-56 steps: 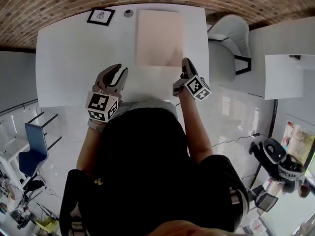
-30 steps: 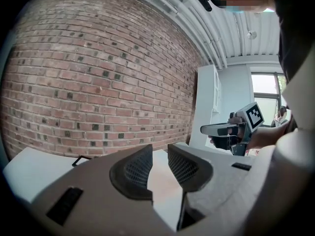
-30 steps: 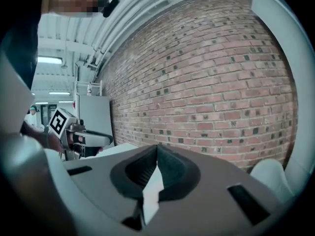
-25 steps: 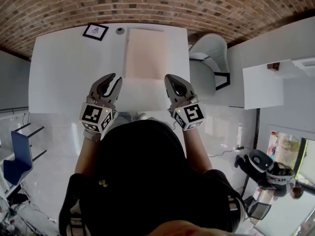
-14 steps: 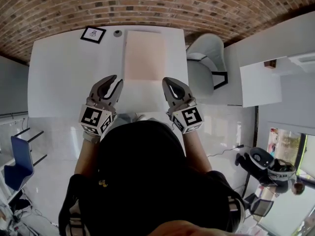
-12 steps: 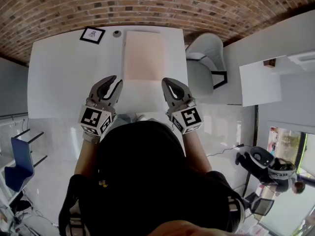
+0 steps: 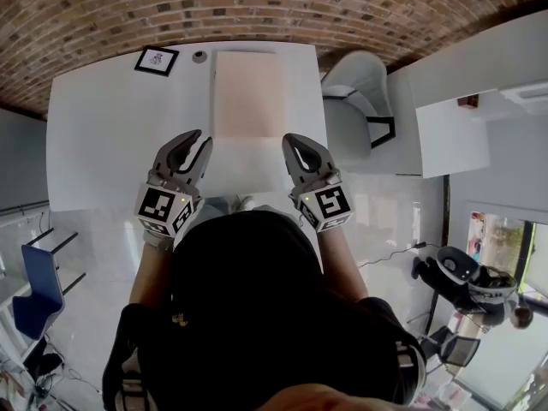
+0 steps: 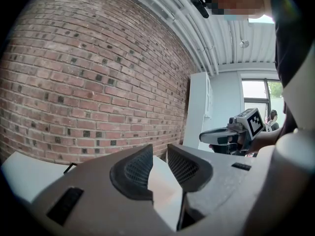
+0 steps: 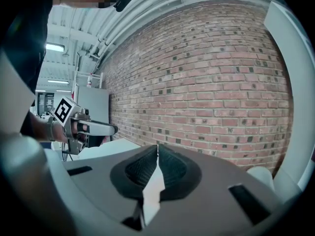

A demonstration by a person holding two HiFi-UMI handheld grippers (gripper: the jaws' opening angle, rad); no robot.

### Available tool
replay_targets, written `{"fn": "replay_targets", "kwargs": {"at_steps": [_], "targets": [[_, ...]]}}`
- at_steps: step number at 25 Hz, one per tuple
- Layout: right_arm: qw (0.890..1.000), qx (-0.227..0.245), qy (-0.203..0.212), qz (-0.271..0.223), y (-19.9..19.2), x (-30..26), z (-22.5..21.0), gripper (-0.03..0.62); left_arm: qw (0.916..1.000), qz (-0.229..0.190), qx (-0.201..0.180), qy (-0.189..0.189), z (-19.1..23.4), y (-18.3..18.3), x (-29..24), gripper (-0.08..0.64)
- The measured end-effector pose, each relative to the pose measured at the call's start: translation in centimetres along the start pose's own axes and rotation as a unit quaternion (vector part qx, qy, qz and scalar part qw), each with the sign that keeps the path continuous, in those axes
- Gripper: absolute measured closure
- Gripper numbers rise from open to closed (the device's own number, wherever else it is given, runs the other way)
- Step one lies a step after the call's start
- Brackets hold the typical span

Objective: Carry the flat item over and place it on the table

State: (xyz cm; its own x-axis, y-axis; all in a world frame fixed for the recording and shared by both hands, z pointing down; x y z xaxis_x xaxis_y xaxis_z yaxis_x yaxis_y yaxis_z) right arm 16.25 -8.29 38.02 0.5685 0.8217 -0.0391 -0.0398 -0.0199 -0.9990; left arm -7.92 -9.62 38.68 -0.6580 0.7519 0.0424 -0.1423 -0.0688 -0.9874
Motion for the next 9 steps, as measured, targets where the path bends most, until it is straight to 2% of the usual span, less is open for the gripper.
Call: {"fn": "replay_targets", "kwargs": {"at_steps": [9], "targets": [[1.0,0.001,-0.002,0.001,-0.27,-0.76,0.1,0.581,1.0,-0.003,0.0,0.01,1.03,0.06,0.11,0.524]]}}
Point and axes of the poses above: the fingertips, and each gripper's own axes: x backward along the fingers, z to its left, y out of its top, the point moved 7 cm from there along x, backward along the fingers, and after that the axes turned 12 degrees about -z, right-handed, at the moved point
